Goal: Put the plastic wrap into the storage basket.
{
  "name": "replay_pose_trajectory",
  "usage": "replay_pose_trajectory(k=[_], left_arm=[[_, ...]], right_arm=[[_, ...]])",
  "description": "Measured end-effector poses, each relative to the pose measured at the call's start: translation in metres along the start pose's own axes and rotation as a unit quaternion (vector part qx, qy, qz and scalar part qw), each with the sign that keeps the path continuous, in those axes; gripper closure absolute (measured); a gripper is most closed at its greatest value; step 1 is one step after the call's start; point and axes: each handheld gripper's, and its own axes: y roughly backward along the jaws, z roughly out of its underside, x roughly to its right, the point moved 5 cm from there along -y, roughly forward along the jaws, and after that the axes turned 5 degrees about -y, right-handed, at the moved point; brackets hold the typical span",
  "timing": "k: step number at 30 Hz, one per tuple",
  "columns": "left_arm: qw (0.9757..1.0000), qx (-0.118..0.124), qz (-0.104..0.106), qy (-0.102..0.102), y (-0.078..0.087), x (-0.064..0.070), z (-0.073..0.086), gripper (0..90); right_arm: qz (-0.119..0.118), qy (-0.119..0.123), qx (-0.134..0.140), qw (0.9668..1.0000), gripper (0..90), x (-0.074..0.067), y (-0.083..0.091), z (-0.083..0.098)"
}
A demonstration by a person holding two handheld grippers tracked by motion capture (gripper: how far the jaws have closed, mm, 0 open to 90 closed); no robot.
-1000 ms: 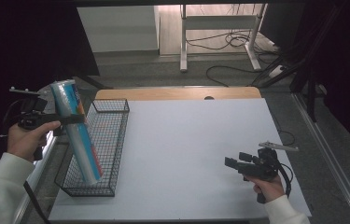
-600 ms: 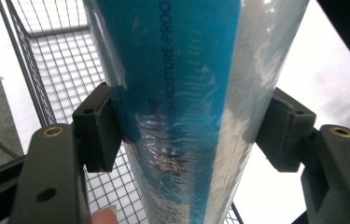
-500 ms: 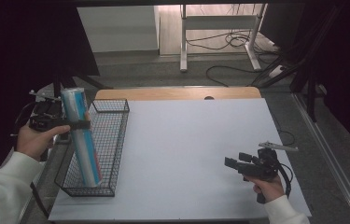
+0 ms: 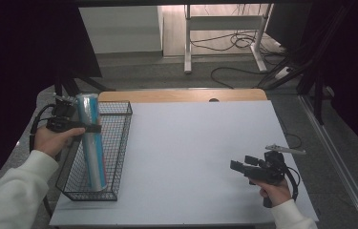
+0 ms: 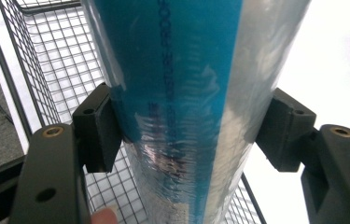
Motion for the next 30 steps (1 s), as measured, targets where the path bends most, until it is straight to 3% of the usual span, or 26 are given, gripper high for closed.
replay_pose_trajectory(k=[11,15,30], left_arm=[[0.999,-0.008,-0.029,0.033,-0.041,-0.008,-0.02,32.1],[0.9989,-0.012,-0.032,0.033,-0.05,-0.01,-0.022,32.0],[0.9982,0.018,-0.007,0.057,-0.063,-0.022,-0.02,32.0]], right_arm=[[0.004,-0.001,0.0,1.0,14.4,0.001,0.0,0.001],[0.005,-0.002,0.0,1.0,14.4,0.002,0.001,0.001],[0.008,-0.002,-0.002,1.0,14.3,0.003,0.0,0.002]])
